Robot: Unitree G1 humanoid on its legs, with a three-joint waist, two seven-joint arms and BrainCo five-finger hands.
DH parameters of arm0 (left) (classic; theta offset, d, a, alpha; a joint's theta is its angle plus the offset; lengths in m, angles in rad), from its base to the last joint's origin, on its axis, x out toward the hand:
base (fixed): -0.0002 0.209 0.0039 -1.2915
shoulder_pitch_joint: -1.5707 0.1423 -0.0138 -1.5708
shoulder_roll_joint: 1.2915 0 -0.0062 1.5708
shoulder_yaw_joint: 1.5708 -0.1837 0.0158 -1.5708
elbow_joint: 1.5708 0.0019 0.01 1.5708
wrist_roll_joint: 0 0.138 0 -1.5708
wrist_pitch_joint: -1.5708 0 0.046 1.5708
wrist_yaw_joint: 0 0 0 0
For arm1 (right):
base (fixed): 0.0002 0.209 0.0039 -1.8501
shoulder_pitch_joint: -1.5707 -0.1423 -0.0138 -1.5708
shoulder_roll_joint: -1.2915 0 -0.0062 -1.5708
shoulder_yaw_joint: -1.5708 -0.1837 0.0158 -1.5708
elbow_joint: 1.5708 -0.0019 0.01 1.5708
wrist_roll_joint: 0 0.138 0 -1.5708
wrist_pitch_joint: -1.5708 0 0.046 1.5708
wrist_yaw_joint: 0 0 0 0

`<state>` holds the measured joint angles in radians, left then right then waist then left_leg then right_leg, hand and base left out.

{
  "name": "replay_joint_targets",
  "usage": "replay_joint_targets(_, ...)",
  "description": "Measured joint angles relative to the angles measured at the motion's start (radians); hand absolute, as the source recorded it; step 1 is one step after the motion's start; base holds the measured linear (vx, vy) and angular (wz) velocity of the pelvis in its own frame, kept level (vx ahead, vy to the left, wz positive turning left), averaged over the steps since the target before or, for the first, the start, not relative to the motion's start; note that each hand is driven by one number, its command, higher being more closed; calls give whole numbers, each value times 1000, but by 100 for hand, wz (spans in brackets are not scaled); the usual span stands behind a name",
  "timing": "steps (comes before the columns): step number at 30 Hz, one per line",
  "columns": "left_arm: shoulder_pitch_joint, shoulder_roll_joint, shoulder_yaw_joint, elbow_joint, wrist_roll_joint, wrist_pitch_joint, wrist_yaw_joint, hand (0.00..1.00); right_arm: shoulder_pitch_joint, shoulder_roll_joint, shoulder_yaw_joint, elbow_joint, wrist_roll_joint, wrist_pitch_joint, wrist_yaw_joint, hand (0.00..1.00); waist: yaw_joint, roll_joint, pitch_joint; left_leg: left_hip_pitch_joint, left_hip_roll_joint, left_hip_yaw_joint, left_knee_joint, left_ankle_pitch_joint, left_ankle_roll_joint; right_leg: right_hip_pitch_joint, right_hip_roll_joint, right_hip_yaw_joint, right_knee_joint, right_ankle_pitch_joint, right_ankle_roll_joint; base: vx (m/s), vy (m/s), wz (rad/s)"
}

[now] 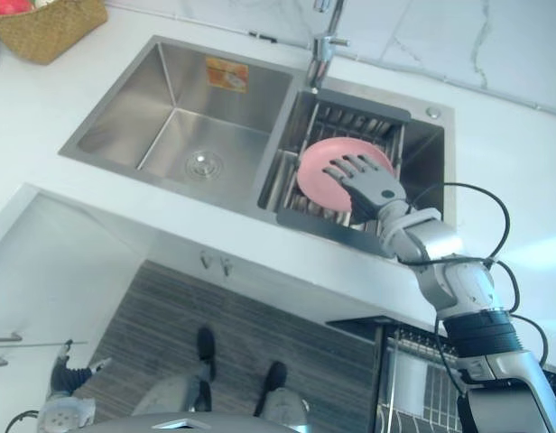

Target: Walk over to the sink, pick up the cup, carry it to the dishwasher, place the cup inside the dishwasher, then close the dishwasher door

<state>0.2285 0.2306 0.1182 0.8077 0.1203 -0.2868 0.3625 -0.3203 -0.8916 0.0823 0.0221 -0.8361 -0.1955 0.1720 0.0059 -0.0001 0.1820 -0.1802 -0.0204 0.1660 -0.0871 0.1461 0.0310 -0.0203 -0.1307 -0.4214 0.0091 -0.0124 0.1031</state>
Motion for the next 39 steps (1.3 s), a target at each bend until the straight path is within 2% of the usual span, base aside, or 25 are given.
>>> replay_joint_targets(9,0,9,39,-5,0,0,-7,0,-6,-35,-9,-6,104,8,116,0,-6,-23,-14,4,0,1,0,0,0,3,0,2,1,0,0,0,0,0)
replay_joint_targets(12,1,16,38,-5,1,0,-13,0,-6,-64,-10,-10,105,7,158,0,-8,-24,-14,7,0,4,0,0,0,4,0,5,3,0,0,0,0,0)
replay_joint_targets(17,1,17,38,-5,3,0,-19,0,-6,-65,-11,-25,105,8,195,0,-16,-24,-14,10,1,8,0,-1,1,4,0,11,4,1,-1,0,0,-2)
replay_joint_targets(27,1,17,37,-5,3,1,-19,0,-5,-65,-11,-52,102,7,190,0,-19,-22,-14,12,1,23,0,-7,0,-3,-1,29,4,1,-1,6,0,-4)
replay_joint_targets(34,1,17,36,-4,0,1,-19,0,-6,-65,-11,-43,82,7,151,0,-16,-13,-12,-1,1,23,0,-7,0,-17,-1,30,6,0,-1,0,0,0)
replay_joint_targets(39,1,17,36,-4,-1,1,-19,0,-6,-65,-11,-38,81,7,146,0,-17,2,-9,-6,1,23,0,-7,0,-21,-1,29,5,0,-1,0,0,0)
